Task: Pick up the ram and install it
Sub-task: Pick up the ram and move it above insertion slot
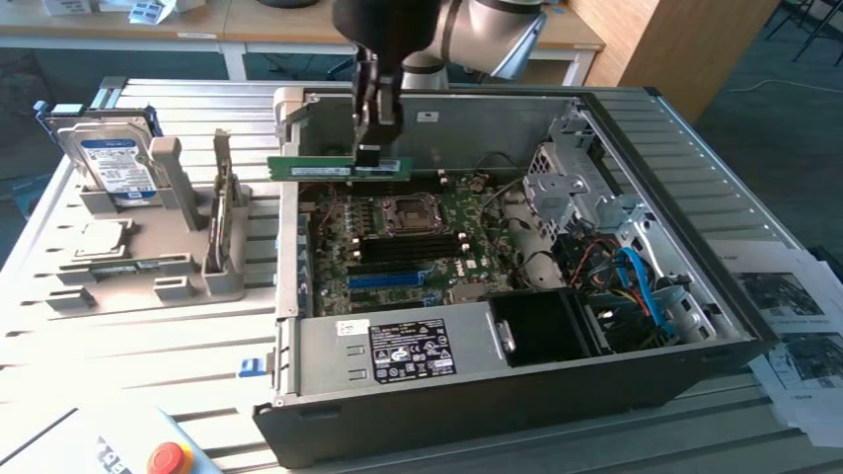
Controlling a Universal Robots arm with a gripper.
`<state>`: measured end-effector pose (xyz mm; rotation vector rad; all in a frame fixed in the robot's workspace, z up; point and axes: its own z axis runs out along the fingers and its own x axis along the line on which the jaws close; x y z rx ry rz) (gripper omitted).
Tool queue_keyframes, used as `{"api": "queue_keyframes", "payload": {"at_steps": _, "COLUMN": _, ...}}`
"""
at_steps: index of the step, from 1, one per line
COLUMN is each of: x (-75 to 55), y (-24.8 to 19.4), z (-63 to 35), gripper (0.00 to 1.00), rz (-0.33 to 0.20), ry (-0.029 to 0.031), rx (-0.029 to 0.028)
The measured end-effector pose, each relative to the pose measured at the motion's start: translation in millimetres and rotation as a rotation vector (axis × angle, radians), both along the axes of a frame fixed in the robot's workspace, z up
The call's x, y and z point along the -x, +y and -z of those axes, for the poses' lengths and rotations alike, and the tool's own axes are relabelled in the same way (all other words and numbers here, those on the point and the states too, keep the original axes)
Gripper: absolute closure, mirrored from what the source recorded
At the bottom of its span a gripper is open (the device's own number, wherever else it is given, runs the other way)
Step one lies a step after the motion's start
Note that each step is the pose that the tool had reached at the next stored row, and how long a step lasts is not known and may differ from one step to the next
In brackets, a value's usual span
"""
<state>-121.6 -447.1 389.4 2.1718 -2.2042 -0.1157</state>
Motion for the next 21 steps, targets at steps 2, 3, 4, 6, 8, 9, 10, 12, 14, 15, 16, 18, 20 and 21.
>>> {"api": "queue_keyframes", "payload": {"at_steps": 2, "x": -7.9, "y": -0.4, "z": 0.0, "gripper": 0.88, "rz": 0.000, "ry": 0.0007, "rx": 0.0000}}
{"api": "queue_keyframes", "payload": {"at_steps": 3, "x": -11.7, "y": -0.6, "z": 0.0, "gripper": 0.88, "rz": 0.000, "ry": 0.0011, "rx": 0.0000}}
{"api": "queue_keyframes", "payload": {"at_steps": 4, "x": -15.4, "y": -0.8, "z": 0.0, "gripper": 0.88, "rz": 0.000, "ry": 0.0014, "rx": 0.0000}}
{"api": "queue_keyframes", "payload": {"at_steps": 6, "x": -22.8, "y": -1.1, "z": 0.0, "gripper": 0.88, "rz": 0.000, "ry": 0.0020, "rx": 0.0000}}
{"api": "queue_keyframes", "payload": {"at_steps": 8, "x": -30.5, "y": -1.4, "z": 0.0, "gripper": 0.88, "rz": 0.000, "ry": 0.0027, "rx": 0.0000}}
{"api": "queue_keyframes", "payload": {"at_steps": 9, "x": -34.1, "y": -1.5, "z": 0.0, "gripper": 0.88, "rz": 0.000, "ry": 0.0029, "rx": 0.0000}}
{"api": "queue_keyframes", "payload": {"at_steps": 10, "x": -37.4, "y": -1.6, "z": 0.0, "gripper": 0.88, "rz": 0.000, "ry": 0.0032, "rx": 0.0000}}
{"api": "queue_keyframes", "payload": {"at_steps": 12, "x": -43.5, "y": -1.7, "z": 0.0, "gripper": 0.88, "rz": 0.000, "ry": 0.0036, "rx": 0.0001}}
{"api": "queue_keyframes", "payload": {"at_steps": 14, "x": -49.3, "y": -1.8, "z": 0.0, "gripper": 0.88, "rz": 0.000, "ry": 0.0038, "rx": 0.0000}}
{"api": "queue_keyframes", "payload": {"at_steps": 15, "x": -52.2, "y": -1.8, "z": 0.0, "gripper": 0.88, "rz": 0.000, "ry": 0.0040, "rx": 0.0000}}
{"api": "queue_keyframes", "payload": {"at_steps": 16, "x": -55.0, "y": -1.8, "z": 0.0, "gripper": 0.88, "rz": 0.000, "ry": 0.0041, "rx": 0.0000}}
{"api": "queue_keyframes", "payload": {"at_steps": 18, "x": -59.4, "y": -1.9, "z": -0.1, "gripper": 0.88, "rz": 0.000, "ry": 0.0043, "rx": 0.0002}}
{"api": "queue_keyframes", "payload": {"at_steps": 20, "x": -59.8, "y": -1.9, "z": -0.1, "gripper": 0.88, "rz": 0.000, "ry": 0.0043, "rx": 0.0001}}
{"api": "queue_keyframes", "payload": {"at_steps": 21, "x": -59.8, "y": -1.9, "z": 0.0, "gripper": 0.88, "rz": 0.000, "ry": 0.0042, "rx": 0.0000}}
